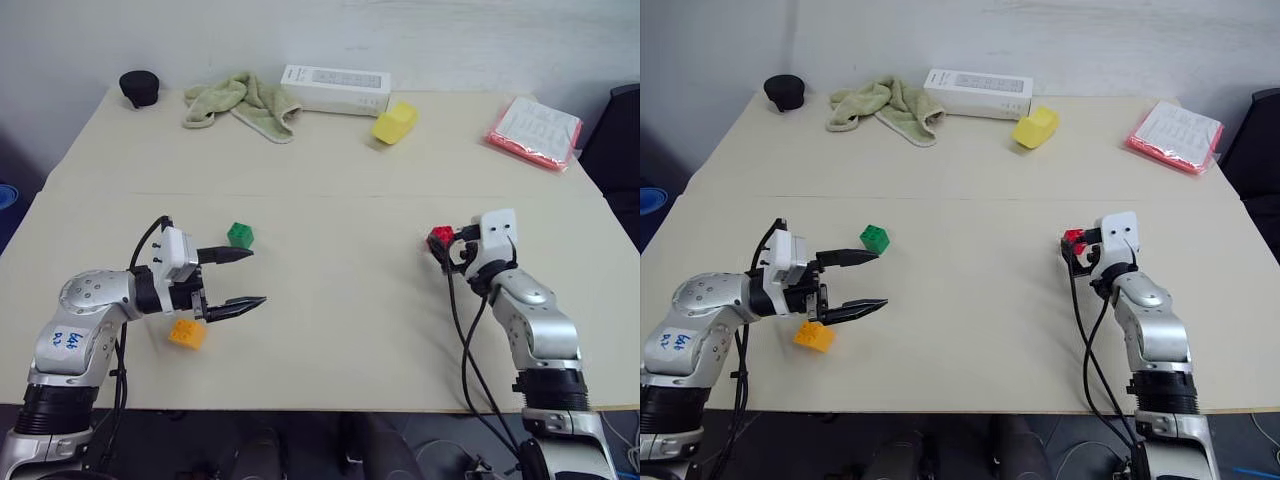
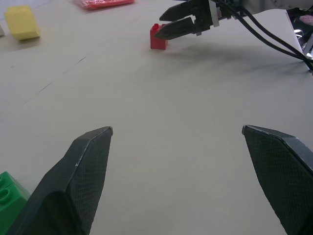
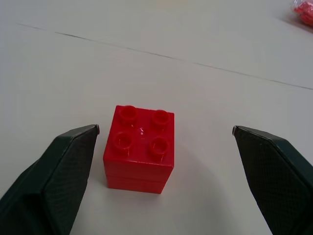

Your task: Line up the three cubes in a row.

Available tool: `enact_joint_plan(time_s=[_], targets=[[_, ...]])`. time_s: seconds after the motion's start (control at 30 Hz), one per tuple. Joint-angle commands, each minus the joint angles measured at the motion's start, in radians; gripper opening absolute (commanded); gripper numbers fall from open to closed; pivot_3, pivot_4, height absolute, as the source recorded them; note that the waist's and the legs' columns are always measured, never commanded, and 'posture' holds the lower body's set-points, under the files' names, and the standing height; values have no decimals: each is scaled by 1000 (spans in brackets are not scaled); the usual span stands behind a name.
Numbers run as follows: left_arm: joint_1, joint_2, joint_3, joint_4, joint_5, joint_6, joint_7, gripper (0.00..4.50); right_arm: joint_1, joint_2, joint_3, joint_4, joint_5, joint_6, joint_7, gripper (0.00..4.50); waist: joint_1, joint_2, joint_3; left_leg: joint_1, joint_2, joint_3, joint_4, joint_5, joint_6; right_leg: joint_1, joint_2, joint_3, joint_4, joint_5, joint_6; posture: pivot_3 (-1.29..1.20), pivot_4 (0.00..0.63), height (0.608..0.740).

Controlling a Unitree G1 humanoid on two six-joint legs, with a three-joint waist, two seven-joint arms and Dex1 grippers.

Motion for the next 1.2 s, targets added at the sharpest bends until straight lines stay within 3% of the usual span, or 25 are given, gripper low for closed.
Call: enact_joint_plan(time_s=[0.03, 0.2, 0.23, 0.3, 0.47, 0.57, 0.8, 1.03, 1.2], targets=[[5, 6, 19, -30, 2, -18, 8, 4500, -26, 2, 1, 9, 8, -37, 41, 3258, 0, 0, 0, 0, 0, 0, 0, 0, 0, 0, 0, 0, 0, 0, 0, 0, 150, 740], [9, 10, 26, -29, 2, -22, 9, 4500, -22, -26, -9, 8, 25, -63, 115, 1549, -2, 0, 0, 0, 0, 0, 0, 0, 0, 0, 0, 0, 0, 0, 0, 0, 150, 740], [10, 11, 27, -29, 1, -22, 10, 4500, -19, -32, -13, 6, 28, -60, 128, 1471, -1, 0, 0, 0, 0, 0, 0, 0, 0, 0, 0, 0, 0, 0, 0, 0, 150, 740], [11, 14, 29, -26, 1, -22, 7, 4500, -13, -59, -16, -49, 133, -35, 295, 1474, 0, 0, 0, 0, 0, 0, 0, 0, 0, 0, 0, 0, 0, 0, 0, 0, 150, 740], [14, 31, 23, -11, -3, -14, -19, 4500, -74, -257, 237, -90, 120, -370, 965, 1474, -4, 2, 1, 0, 1, 0, 0, -1, 1, 0, 1, -1, -1, 0, 0, 0, 150, 740], [9, 35, 23, -4, -1, -16, -25, 4500, -109, -293, 315, 6, 113, -434, 1146, 1474, 0, 1, 1, 4, 1, -1, 0, -3, 4, 4, 2, -2, -1, 0, 0, 0, 150, 740], [51, 50, 57, -41, -11, -4, -12, 4500, -163, -225, 326, 293, 52, -611, 1186, 1474, 2, 1, 1, 1, 1, -1, 4, -3, 2, 3, -1, -3, -1, 0, 0, 0, 150, 740], [88, 65, 94, -52, -14, 1, -7, 4500, -180, -187, 320, 395, 35, -655, 1197, 1474, -1, 1, 1, 2, 2, -1, 5, -3, 1, 3, 0, -3, 1, 0, 0, 0, 150, 740], [124, 73, 157, -21, -20, -5, 3, 4500, -169, -212, 271, 319, 88, -683, 1215, 3035, -1, 2, 2, 2, 2, -1, 4, -3, 0, 3, 0, -2, 1, 0, 0, 0, 150, 740]])
